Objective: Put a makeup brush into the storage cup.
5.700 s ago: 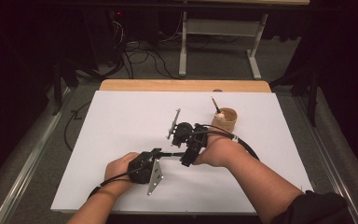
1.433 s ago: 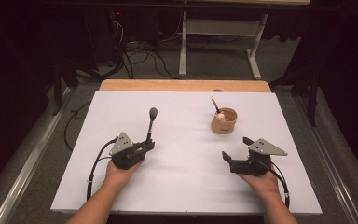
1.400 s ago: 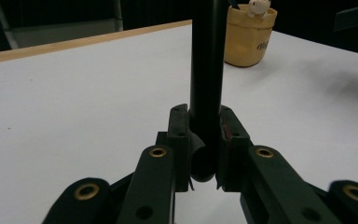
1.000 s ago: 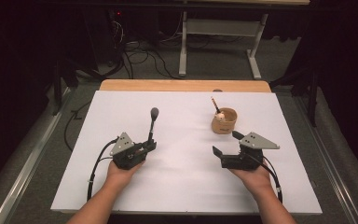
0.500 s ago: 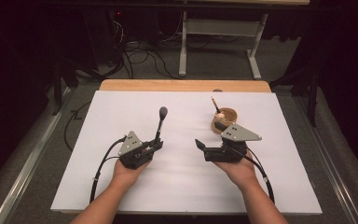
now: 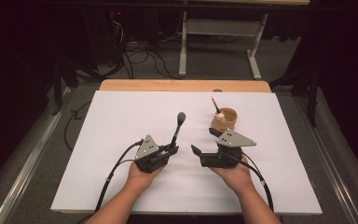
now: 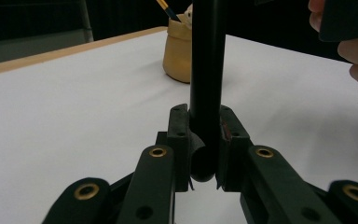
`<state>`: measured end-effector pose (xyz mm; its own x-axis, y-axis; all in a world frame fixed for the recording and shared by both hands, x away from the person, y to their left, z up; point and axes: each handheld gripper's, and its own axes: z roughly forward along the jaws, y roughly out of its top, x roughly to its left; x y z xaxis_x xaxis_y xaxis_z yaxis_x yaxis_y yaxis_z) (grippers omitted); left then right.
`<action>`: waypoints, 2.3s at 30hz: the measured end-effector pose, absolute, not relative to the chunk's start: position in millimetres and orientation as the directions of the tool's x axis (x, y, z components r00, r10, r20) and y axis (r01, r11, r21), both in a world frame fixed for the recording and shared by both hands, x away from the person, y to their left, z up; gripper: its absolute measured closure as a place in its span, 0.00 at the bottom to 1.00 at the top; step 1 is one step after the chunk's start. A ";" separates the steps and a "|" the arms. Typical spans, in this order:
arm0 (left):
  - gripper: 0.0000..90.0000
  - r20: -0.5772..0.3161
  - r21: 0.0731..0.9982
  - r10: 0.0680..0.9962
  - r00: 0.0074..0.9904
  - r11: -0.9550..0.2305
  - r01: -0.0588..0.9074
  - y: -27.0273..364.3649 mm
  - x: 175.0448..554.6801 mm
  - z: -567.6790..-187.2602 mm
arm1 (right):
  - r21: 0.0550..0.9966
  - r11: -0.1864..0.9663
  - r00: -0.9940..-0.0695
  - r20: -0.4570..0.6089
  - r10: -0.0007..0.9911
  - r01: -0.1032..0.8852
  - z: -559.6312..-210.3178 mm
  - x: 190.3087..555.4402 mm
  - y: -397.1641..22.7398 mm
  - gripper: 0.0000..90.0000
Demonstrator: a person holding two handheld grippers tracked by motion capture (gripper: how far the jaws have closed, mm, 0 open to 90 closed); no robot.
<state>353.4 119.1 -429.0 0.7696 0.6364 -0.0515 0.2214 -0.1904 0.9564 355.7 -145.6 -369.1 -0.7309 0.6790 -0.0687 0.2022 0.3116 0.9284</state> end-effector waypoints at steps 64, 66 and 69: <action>0.87 -0.098 0.956 0.542 0.835 -0.181 0.229 98.0 338.1 -433.7 | 0.961 0.160 -0.808 0.092 0.582 0.225 -375.6 343.7 -127.8 0.52; 0.87 -0.100 0.957 0.540 0.836 -0.178 0.229 98.0 338.1 -433.5 | 0.961 0.156 -0.809 0.098 0.580 0.228 -375.7 343.7 -127.4 0.53; 0.87 -0.099 0.958 0.538 0.837 -0.176 0.226 98.6 338.1 -433.0 | 0.962 0.147 -0.808 0.104 0.579 0.229 -375.4 343.8 -127.3 0.55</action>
<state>338.1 98.6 -433.0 0.8372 0.5379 -0.0989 0.2259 -0.1756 0.9582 343.8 -127.3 -375.4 -0.8085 0.5793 0.1038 0.2288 0.1468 0.9623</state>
